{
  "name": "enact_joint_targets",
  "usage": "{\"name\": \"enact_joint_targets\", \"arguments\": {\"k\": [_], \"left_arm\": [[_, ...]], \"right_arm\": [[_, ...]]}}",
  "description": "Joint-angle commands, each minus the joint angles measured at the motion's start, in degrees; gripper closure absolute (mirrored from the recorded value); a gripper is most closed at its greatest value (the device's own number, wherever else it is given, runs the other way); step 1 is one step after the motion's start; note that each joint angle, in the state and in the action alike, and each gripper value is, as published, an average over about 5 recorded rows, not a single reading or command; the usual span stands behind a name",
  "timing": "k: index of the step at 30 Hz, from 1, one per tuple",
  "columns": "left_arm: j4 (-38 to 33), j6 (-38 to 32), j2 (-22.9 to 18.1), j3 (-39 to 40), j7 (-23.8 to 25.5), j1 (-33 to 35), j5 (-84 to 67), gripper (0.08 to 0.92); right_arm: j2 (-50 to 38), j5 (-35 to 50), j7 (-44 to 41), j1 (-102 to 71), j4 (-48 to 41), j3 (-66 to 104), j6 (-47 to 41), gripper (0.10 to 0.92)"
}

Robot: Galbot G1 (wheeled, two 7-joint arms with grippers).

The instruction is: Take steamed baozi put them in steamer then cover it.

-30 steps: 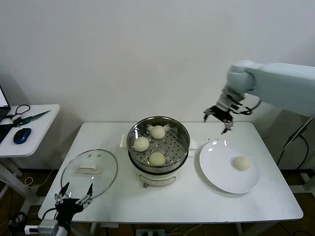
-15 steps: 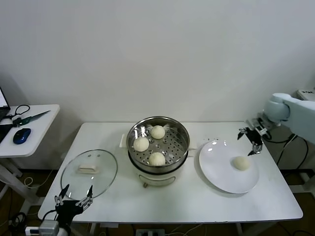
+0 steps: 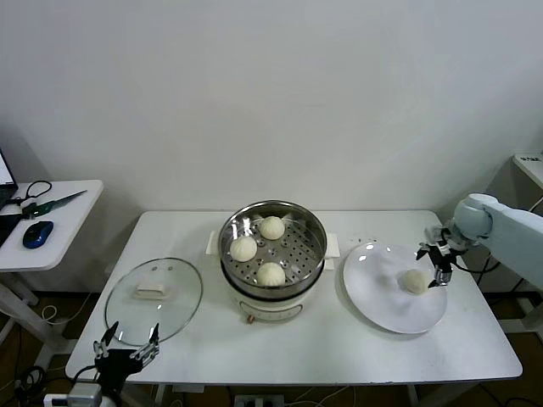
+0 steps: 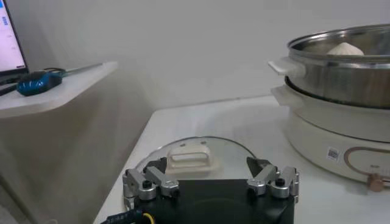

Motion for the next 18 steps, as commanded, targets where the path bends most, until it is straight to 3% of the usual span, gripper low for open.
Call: {"name": "enact_joint_targets", "arguments": {"k": [1,7,18], "left_arm": [[0.21,-0.06,-0.02,0.11,-0.01,-0.03,0.11,0.177],[0.13,-0.07,-0.01,-0.07,0.0,0.04,0.05,0.177],[0.02,-0.08,0.1,-0.23,-0.03,0.0,-0.09,0.177]], "right_arm": [[2.75,-1.76,0.73,-6.4,-4.14,5.91,-1.29,0.203],[3.99,-2.92,1.03,-6.67,-5.37,6.04,-1.46,0.212],[2.72,-0.67,0.31,-3.19,-2.68,3.33,-2.04,0.317]]}}
